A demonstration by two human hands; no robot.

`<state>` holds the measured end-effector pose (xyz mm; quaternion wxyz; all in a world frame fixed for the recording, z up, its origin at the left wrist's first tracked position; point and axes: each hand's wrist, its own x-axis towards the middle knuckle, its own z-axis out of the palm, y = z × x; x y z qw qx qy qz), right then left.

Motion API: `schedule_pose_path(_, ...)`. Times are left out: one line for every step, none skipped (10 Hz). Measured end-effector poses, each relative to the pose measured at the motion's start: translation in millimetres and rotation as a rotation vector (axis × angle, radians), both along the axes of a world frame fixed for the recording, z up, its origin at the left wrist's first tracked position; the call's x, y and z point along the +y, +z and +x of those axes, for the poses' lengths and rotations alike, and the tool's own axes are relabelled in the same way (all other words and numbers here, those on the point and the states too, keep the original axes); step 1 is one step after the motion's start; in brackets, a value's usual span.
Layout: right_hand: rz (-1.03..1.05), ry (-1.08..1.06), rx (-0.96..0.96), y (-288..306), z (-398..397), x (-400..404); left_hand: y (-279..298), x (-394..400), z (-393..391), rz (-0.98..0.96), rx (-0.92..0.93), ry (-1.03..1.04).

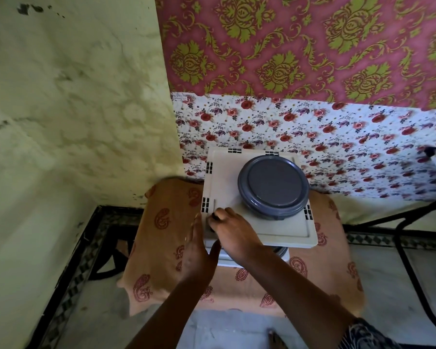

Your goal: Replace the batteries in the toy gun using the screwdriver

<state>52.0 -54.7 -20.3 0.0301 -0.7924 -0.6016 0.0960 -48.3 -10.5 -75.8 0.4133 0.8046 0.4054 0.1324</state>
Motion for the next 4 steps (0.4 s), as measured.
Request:
schedule_pose_path(0.001, -0.024, 0.003, 0, 2, 1, 1, 3, -1, 0.014, -0.011, -0.011)
schedule_pose_path(-0.025, -0.03, 0.036, 2, 3, 2, 1, 7, -2, 0.015, 0.01, -0.026)
schedule_pose_path(0.0, -0.036, 0.066, 0, 5, -6, -1, 7, -3, 0.005, 0.011, -0.039)
schedule_pose_path(0.064, -0.144, 0.159, 3, 5, -28, 5, 0, -4, -0.022, 0.024, 0.024)
